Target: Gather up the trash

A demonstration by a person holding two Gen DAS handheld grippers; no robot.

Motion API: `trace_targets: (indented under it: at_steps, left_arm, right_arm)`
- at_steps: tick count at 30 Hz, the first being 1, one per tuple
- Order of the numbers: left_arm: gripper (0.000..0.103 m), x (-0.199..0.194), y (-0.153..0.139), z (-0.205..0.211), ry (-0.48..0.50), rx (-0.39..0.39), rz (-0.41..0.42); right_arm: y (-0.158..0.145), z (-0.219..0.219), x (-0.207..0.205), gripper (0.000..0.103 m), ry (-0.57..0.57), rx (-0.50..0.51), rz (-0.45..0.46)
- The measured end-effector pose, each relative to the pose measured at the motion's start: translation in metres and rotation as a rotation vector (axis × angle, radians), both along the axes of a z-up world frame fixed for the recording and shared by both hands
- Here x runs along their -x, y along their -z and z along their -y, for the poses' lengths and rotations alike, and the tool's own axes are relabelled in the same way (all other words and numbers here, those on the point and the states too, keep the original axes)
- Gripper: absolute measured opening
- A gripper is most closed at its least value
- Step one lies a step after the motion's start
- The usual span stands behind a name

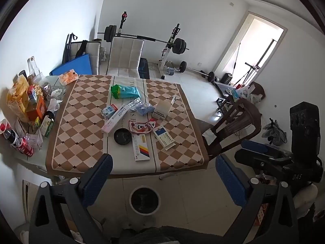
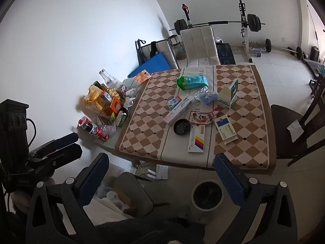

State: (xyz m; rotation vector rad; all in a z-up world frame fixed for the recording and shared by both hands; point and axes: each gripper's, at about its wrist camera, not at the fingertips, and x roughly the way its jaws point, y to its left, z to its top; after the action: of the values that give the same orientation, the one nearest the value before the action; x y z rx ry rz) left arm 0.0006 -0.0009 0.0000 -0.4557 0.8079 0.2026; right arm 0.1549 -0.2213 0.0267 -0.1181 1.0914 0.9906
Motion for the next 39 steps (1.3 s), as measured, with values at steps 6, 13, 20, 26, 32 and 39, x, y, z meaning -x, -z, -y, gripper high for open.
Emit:
trace_targets:
  at_steps: [6, 13, 20, 26, 32, 39]
  left_arm:
    - [0.103, 0.002, -0.001, -0.003, 0.004, 0.016, 0.009]
    - [0.103, 0.001, 0.0, -0.002, 0.001, 0.022, 0.011]
    - [0.103, 0.002, 0.0, -0.003, 0.0, 0.022, 0.013]
    - [0.103, 0.004, -0.002, -0.001, 0.002, 0.021, 0.013]
    - [0.103, 0.001, -0.002, 0.002, 0.001, 0.021, 0.013]
    - [0.103, 0.0, -0.003, 0.002, 0.002, 0.021, 0.014]
  right_arm:
    - [-0.001, -0.007, 0.001, 0.103, -0.003, -0.003, -0.002]
    - [-0.001, -0.016, 0.004, 0.103, -0.011, -0.005, -0.004]
    - [0.007, -0.011, 0.001, 0.103, -0.024, -0.019, -0.006]
    - [0.005, -0.013, 0.002, 0.103, -0.025, -0.018, -0.005]
    - [0.004, -0.013, 0.001, 0.103, -0.025, -0.018, -0.005]
    - [0.004, -0.013, 0.001, 0.103, -0.025, -0.021, -0.006]
